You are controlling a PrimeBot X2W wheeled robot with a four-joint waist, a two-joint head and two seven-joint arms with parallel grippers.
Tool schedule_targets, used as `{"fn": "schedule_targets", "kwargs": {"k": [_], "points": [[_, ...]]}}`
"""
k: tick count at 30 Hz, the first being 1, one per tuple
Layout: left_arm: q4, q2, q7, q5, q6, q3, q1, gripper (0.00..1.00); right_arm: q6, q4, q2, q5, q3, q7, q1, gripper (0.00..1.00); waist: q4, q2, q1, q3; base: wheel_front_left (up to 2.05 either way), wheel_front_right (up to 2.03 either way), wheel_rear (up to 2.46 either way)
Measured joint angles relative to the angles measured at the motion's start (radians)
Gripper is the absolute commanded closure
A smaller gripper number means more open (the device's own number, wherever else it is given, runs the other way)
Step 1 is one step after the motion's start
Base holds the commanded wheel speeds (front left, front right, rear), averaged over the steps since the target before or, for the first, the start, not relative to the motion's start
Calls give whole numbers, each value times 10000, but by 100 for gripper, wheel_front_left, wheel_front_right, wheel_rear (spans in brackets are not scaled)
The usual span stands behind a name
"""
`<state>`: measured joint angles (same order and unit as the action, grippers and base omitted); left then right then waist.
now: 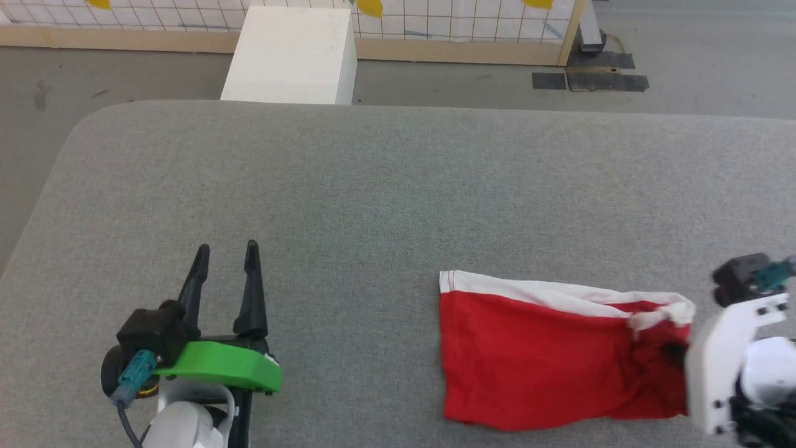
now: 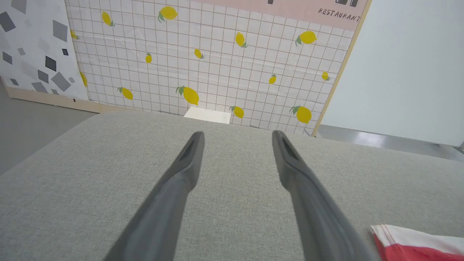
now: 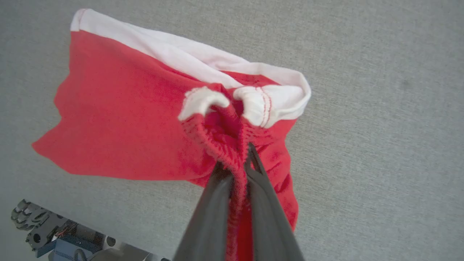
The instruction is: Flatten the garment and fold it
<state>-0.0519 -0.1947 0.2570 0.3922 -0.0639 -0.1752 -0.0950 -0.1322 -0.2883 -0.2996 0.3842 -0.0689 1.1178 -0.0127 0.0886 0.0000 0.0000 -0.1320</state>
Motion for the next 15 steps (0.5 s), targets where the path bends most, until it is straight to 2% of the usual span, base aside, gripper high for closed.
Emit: {"fn": "schedule_targets", "kwargs": {"k": [6,15], "points": [[-88,140,2,-52,102,-59,-9,0,0,-8,1016,267,1016,-293,-50,100,113,0,0,-81,0,0,0],[-161,242,2,-167,109,-21,-9,0,2,1741,2171,-382,2326,-2044,-966,100,379,0,0,-286,0,0,0]]}}
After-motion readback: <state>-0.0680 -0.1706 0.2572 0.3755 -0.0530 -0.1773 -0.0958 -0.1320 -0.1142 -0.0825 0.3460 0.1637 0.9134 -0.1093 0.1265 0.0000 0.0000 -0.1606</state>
